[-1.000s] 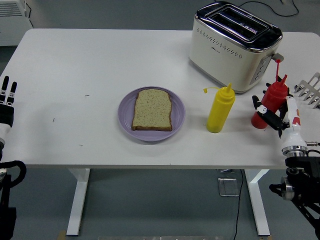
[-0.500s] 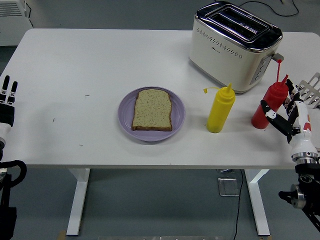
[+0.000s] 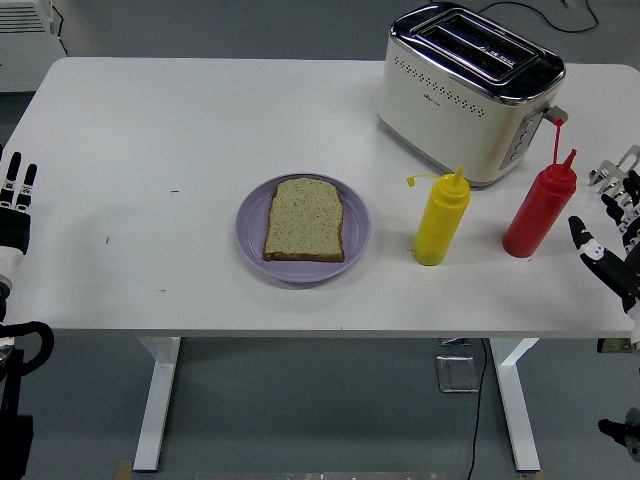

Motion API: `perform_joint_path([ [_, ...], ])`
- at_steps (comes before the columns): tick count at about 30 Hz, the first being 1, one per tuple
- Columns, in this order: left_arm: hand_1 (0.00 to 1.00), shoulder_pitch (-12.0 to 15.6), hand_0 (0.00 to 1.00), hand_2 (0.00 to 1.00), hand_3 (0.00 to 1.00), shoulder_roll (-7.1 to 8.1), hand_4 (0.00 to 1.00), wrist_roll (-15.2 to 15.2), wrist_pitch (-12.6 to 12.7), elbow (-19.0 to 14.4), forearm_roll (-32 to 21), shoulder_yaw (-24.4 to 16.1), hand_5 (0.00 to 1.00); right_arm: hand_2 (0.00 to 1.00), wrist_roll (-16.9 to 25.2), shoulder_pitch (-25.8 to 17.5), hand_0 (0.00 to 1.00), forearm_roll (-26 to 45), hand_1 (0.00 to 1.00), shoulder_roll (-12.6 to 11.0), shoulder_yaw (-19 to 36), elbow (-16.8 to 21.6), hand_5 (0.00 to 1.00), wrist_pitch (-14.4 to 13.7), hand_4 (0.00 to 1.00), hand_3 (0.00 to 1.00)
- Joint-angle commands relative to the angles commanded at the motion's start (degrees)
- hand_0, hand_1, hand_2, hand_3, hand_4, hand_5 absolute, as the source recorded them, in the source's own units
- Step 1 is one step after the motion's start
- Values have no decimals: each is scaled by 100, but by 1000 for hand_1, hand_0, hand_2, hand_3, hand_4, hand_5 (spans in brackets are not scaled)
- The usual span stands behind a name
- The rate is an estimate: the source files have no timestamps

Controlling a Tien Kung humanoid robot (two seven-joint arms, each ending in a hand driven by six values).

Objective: Pick up the cup,pour liquid into bread,place the cup on the desk

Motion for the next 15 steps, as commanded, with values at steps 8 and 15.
perform_joint_path([
  [8,735,22,784,733,688,7,513,1,-3,1,-1,37,998,920,59,-192,884,919,826,133,1059,540,301,499,820,931],
  [15,735,53,783,733,688,3,513,-2,-4,4,0,67,998,846,-296,-108,840,2503,791,284,2037,701,477,1931,780,848],
])
